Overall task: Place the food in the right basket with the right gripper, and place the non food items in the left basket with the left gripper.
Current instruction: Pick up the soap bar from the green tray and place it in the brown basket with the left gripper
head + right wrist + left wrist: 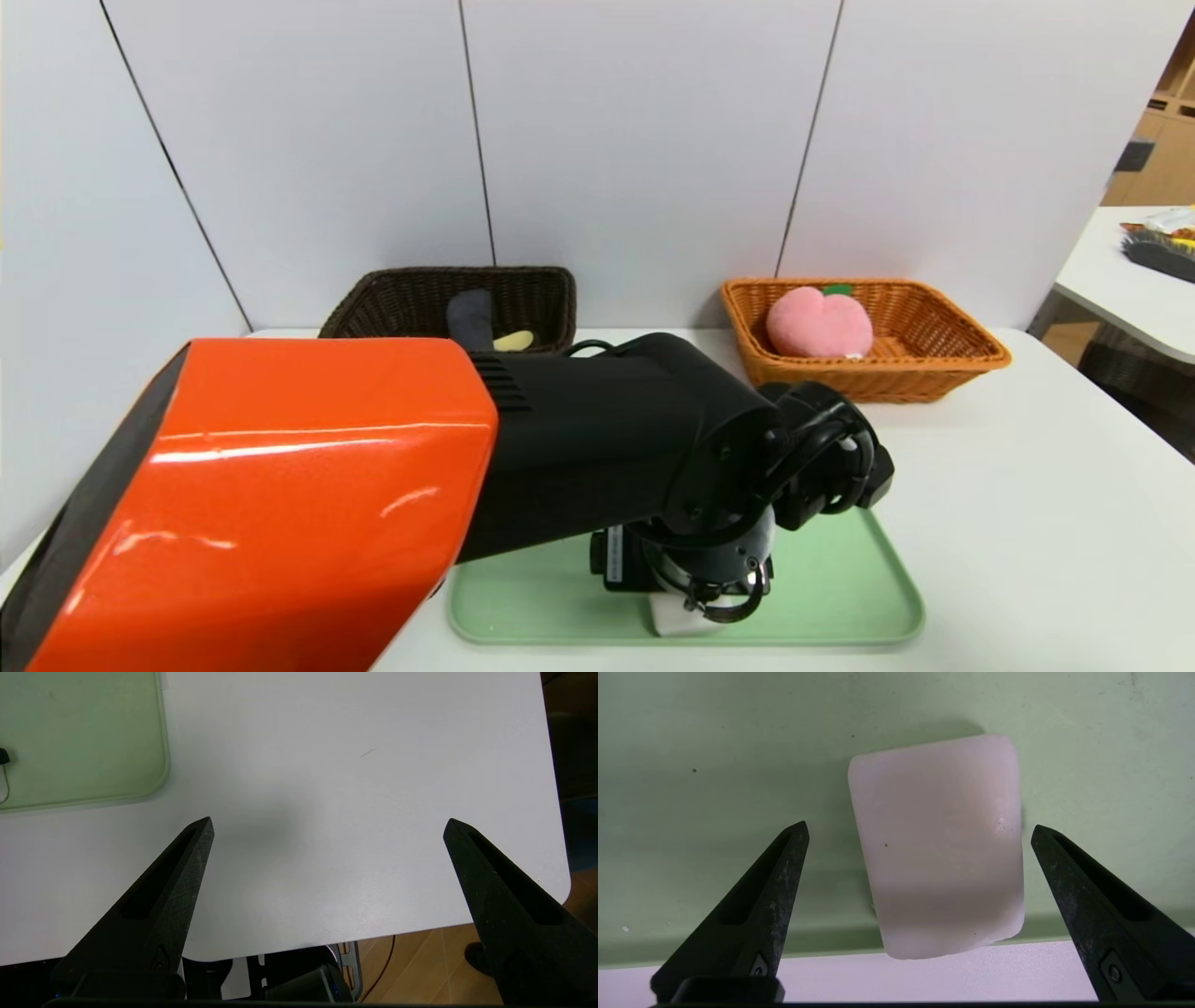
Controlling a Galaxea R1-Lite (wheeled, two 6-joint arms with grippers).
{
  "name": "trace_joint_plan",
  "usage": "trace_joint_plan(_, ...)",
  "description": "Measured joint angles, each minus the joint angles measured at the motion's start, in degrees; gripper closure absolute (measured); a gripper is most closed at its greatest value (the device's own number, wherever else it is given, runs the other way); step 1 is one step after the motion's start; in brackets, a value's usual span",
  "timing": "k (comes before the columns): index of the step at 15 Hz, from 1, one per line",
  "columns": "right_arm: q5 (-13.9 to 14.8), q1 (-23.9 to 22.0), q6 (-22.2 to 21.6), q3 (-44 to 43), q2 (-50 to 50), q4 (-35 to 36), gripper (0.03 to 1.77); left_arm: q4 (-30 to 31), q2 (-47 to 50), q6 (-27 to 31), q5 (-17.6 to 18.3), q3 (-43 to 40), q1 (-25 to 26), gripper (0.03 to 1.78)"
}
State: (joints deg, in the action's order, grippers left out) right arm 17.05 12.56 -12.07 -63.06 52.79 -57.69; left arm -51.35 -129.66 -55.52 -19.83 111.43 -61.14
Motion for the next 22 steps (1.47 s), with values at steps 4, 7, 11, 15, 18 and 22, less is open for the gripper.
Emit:
trace_joint_plan(4,-0.3,0.0,0.0,0.5,0.0,0.1,0.1,0.2,-0.6,0.3,-0.1,0.0,0.1,0.12)
trace_joint_plan(7,-0.3,0.0,0.0,1.1,0.0,0.5,0.1,0.2,-0.7,0.3,-0.1,0.0,0.2,0.12)
trace_joint_plan(11,-0.2,0.0,0.0,1.1,0.0,0.6,0.1,0.2,-1.0,0.4,-0.1,0.1,0.5,0.12)
trace_joint_plan(15,-0.1,0.0,0.0,1.1,-0.1,0.7,0.1,0.2,-1.0,0.4,-0.1,0.0,0.5,0.12)
trace_joint_plan(18,0.1,0.0,0.2,0.9,-0.2,0.6,0.1,0.1,-1.0,0.6,-0.2,0.0,0.5,0.12)
trace_joint_plan(22,0.2,0.0,0.4,0.7,-0.2,0.6,0.1,0.0,-1.0,0.8,-0.2,0.0,0.4,0.74)
